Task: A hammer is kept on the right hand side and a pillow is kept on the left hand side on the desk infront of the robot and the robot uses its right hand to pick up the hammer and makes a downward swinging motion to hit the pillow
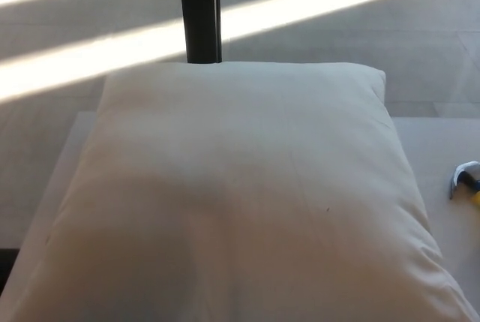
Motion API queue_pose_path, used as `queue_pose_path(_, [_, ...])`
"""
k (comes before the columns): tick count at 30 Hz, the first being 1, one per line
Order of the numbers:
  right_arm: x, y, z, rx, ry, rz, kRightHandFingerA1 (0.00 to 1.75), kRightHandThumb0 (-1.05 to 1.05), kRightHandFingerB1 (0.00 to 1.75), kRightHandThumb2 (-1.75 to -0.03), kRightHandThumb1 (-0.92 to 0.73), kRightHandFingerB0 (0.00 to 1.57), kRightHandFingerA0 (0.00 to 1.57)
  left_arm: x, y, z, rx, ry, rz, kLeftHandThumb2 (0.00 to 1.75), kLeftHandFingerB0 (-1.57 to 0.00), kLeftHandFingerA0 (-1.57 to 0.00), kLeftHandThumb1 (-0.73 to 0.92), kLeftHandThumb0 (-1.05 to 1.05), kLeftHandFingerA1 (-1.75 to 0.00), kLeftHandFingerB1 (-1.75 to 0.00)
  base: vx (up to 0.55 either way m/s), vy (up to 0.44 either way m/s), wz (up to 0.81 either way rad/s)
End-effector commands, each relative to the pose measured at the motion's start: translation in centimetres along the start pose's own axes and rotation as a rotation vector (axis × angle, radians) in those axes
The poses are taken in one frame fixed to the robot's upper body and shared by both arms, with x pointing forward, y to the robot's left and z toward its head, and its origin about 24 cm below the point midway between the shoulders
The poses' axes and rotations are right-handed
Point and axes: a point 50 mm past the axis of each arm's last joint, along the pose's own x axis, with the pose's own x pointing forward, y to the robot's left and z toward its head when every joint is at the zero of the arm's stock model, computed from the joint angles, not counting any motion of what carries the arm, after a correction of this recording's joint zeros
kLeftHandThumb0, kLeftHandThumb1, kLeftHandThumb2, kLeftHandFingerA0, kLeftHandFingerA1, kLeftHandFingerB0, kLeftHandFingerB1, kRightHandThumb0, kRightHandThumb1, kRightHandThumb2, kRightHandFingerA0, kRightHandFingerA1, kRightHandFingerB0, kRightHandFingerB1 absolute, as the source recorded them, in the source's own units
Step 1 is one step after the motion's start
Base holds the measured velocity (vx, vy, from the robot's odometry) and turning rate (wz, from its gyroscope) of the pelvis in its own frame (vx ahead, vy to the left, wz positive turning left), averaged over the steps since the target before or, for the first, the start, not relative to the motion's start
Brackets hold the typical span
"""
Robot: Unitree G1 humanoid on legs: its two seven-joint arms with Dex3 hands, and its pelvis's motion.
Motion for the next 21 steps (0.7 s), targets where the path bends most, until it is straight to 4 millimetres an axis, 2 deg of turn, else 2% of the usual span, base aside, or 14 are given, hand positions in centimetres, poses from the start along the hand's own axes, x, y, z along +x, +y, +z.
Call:
queue_pose_path(1, [0.0,0.3,-0.6,0.757,0.210,0.246,1.75,-0.31,1.71,-0.99,-0.68,0.83,1.04,-0.4,1.0,0.0,0.013,-0.014,0.001,0.62,-0.60,-0.72,0.76,-0.62,-0.60,-0.50,0.00,0.000,0.00])
queue_pose_path(3, [-0.1,0.5,0.0,0.758,0.192,0.279,1.75,-0.31,1.71,-0.99,-0.68,0.83,1.04,-0.4,1.1,0.1,0.012,-0.015,0.003,0.62,-0.60,-0.72,0.76,-0.62,-0.60,-0.50,0.00,0.000,0.00])
queue_pose_path(4, [-0.2,0.5,1.2,0.772,0.154,0.315,1.75,-0.29,1.75,-1.11,-0.64,0.76,1.04,-0.4,1.1,0.1,-0.021,-0.013,0.004,0.62,-0.58,-0.71,0.73,-0.61,-0.59,-0.50,0.00,0.000,0.00])
queue_pose_path(5, [-0.2,0.5,1.7,0.779,0.137,0.331,1.75,-0.29,1.75,-1.11,-0.64,0.76,1.04,-0.4,1.1,0.1,-0.036,-0.012,0.004,0.62,-0.58,-0.71,0.73,-0.61,-0.59,-0.50,0.00,0.000,0.00])
queue_pose_path(8, [-0.4,0.3,2.8,0.762,0.076,0.382,1.75,-0.35,1.75,-1.01,-0.71,0.67,1.00,-0.4,1.1,0.0,-0.008,-0.014,-0.005,0.63,-0.56,-0.68,0.77,-0.58,-0.60,-0.51,0.00,0.000,0.00])
queue_pose_path(9, [-0.5,0.1,3.7,0.752,0.057,0.392,1.75,-0.30,1.75,-1.00,-0.77,0.64,0.96,-0.4,1.1,0.1,0.066,-0.004,0.010,0.64,-0.59,-0.72,0.78,-0.63,-0.58,-0.47,0.00,0.000,0.00])
queue_pose_path(10, [-0.6,-0.1,4.5,0.748,0.028,0.406,1.75,-0.28,1.75,-1.02,-0.77,0.63,0.97,-0.4,1.1,0.1,0.037,-0.009,-0.006,0.63,-0.56,-0.69,0.78,-0.63,-0.60,-0.48,0.00,0.000,0.00])
queue_pose_path(14, [-0.9,-0.5,5.6,0.772,0.015,0.452,1.75,-0.27,1.75,-0.90,-0.87,0.61,0.94,-0.5,1.4,0.2,0.015,-0.012,0.002,0.62,-0.57,-0.69,0.76,-0.63,-0.60,-0.49,0.00,0.000,0.00])
queue_pose_path(15, [-0.9,-0.7,5.9,0.803,0.007,0.475,1.75,-0.26,1.75,-0.95,-0.87,0.62,0.96,-0.4,1.4,0.1,-0.044,-0.011,0.011,0.62,-0.57,-0.68,0.74,-0.62,-0.59,-0.50,0.00,0.000,0.00])
queue_pose_path(16, [-1.1,-0.9,6.3,0.803,-0.011,0.490,1.75,-0.28,1.75,-0.99,-0.84,0.60,0.96,-0.5,1.3,0.1,0.007,-0.010,0.000,0.62,-0.54,-0.67,0.76,-0.64,-0.59,-0.48,0.00,0.000,0.00])
queue_pose_path(21, [-1.9,-1.3,7.7,0.821,-0.098,0.659,1.75,-0.30,1.75,-1.13,-0.72,0.64,0.99,-0.6,1.6,0.0,0.003,-0.011,-0.008,0.62,-0.57,-0.70,0.76,-0.65,-0.62,-0.50,0.00,0.000,0.00])
